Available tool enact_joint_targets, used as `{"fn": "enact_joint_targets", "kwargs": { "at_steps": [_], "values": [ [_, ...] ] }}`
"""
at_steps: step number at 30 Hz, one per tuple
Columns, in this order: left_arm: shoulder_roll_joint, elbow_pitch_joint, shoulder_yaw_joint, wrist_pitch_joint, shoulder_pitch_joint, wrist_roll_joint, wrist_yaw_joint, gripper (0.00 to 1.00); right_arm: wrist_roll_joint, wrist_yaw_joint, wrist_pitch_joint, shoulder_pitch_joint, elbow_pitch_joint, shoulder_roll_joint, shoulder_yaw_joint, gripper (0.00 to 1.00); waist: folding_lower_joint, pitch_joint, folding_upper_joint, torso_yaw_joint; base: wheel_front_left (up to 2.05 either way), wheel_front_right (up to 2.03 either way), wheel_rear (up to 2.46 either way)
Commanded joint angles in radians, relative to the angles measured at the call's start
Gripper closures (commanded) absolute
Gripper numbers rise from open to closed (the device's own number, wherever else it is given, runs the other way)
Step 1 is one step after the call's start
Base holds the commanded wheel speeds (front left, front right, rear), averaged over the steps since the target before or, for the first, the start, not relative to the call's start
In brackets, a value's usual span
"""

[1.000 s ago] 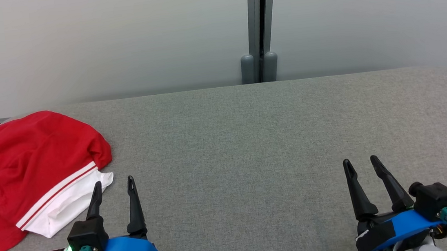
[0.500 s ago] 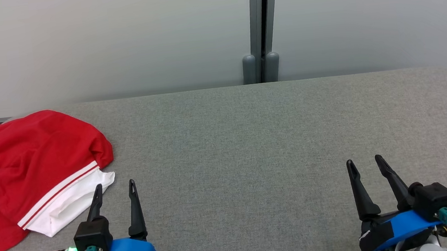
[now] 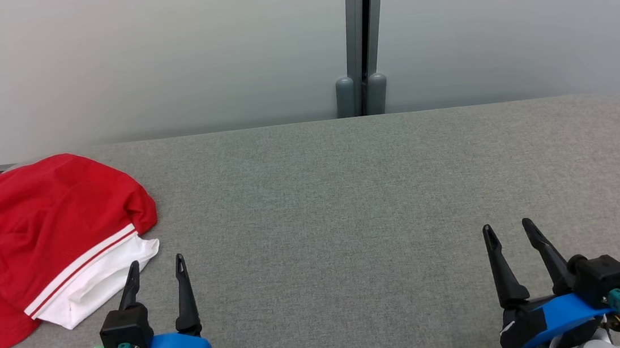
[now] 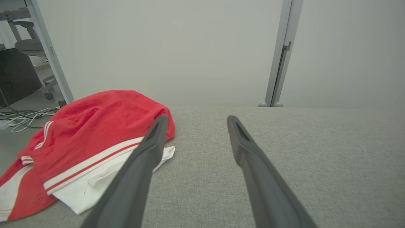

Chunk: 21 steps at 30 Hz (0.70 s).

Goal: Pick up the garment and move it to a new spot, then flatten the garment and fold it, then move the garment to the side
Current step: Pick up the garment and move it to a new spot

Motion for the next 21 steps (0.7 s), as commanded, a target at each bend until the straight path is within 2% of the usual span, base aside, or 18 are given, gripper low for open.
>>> {"fn": "enact_joint_targets", "kwargs": {
  "at_steps": [1,21],
  "values": [
    [0.003,0.004,0.004,-0.005,-0.014,0.0,0.003,0.0,0.004,0.0,-0.005,-0.014,0.003,-0.006,0.0,0.0,0.0,0.001,0.0,0.0,0.0,0.0,0.0],
    [0.006,-0.005,0.018,-0.005,-0.013,0.001,0.004,0.0,0.01,0.0,-0.004,-0.009,0.014,-0.006,0.01,0.0,0.0,0.0,0.0,0.031,0.0,0.0,0.0]
  ]
}}
